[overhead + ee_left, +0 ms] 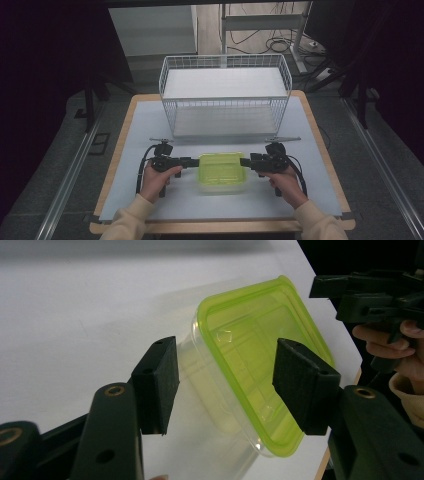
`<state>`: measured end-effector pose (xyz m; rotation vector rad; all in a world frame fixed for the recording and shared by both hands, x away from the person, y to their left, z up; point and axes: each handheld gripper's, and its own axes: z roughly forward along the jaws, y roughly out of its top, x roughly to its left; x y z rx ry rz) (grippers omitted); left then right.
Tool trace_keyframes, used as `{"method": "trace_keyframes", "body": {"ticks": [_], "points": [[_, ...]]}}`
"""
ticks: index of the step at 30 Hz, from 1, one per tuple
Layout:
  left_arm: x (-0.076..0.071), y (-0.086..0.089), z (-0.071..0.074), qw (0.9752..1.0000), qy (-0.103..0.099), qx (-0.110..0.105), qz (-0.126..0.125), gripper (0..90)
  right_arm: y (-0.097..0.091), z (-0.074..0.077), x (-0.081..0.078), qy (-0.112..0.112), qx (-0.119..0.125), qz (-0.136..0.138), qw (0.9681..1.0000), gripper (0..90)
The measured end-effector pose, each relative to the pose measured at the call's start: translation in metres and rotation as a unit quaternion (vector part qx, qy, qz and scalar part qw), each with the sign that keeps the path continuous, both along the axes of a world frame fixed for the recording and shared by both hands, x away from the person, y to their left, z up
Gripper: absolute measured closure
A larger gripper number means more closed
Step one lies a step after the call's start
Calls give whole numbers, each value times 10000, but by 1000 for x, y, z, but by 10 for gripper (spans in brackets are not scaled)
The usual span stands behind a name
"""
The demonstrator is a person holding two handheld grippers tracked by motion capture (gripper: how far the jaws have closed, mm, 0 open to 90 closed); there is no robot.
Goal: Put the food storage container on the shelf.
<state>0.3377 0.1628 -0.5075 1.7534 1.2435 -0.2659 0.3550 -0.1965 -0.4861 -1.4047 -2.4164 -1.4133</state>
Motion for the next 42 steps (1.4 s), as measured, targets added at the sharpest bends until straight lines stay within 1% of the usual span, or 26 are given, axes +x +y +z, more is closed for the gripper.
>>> {"method": "trace_keyframes", "body": {"ticks": [2,3,6,9,12,13,14,15,16,17,18,19,20,22,23,25,26,27,30,31,32,33,34,37,39,42], "points": [[0,-1,-1,10000,28,3,-21,430,1,-2,1,62,5,15,10000,382],[-1,-3,-2,10000,30,-1,-38,430,0,-6,2,183,30,21,9998,397],[-2,-7,-6,9999,119,-68,-68,432,-2,-7,2,222,74,-8,9997,410],[-3,-10,-9,9997,192,-68,-115,435,-5,-10,1,324,102,-37,9994,423],[-3,-13,-11,9997,212,-112,-55,457,-5,-18,-1,553,137,58,9984,469],[-3,-14,-12,9996,236,-108,-74,457,-5,-18,-1,553,137,58,9984,469],[-3,-14,-13,9996,257,-110,-103,473,-4,-20,0,604,182,102,9980,484],[-3,-14,-14,9994,287,-136,-114,516,-3,-22,0,686,265,181,9971,508],[-3,-14,-15,9993,309,-166,-124,537,-2,-22,0,703,258,204,9970,515],[-3,-14,-17,9990,357,-223,-139,537,-2,-22,0,703,258,204,9970,515],[-4,-13,-19,9986,405,-332,-64,575,-1,-24,-1,762,259,247,9965,538],[-4,-13,-19,9986,405,-332,-64,595,-1,-24,-1,762,259,247,9965,538],[-5,-13,-20,9987,415,-292,-66,613,-2,-25,0,869,344,249,9953,584],[-5,-13,-20,9986,427,-298,-70,619,-2,-26,0,925,400,269,9945,606],[-7,-14,-20,9987,424,-276,-99,626,-4,-27,0,976,467,295,9937,657],[-7,-14,-20,9987,443,-253,-98,636,-4,-27,-1,986,476,287,9936,673],[-8,-15,-20,9989,410,-217,-69,688,-4,-28,0,1066,531,251,9926,691],[-8,-15,-20,9989,410,-217,-69,695,-5,-28,0,1112,559,223,9920,696],[-9,-14,-18,9989,378,-266,-39,719,-6,-28,-1,1109,609,199,9918,720],[-10,-13,-16,9992,307,-270,-32,740,-8,-26,-2,1147,715,152,9907,746],[-10,-13,-16,9992,307,-270,-32,749,-8,-26,-2,1147,715,152,9907,746],[-11,-14,-14,9991,290,-297,-6,761,-10,-24,-4,1164,803,105,9899,766],[-13,-13,-12,9993,221,-311,-10,773,-11,-23,-6,1171,815,107,9897,778],[-16,-15,-8,9993,96,-368,-26,807,-15,-18,-9,1135,935,56,9891,810],[-17,-16,-7,9994,57,-347,-47,807,-16,-17,-10,1098,915,69,9897,810],[-19,-17,-3,9991,5,-417,-56,808,-19,-12,-14,976,928,60,9909,810]]}}
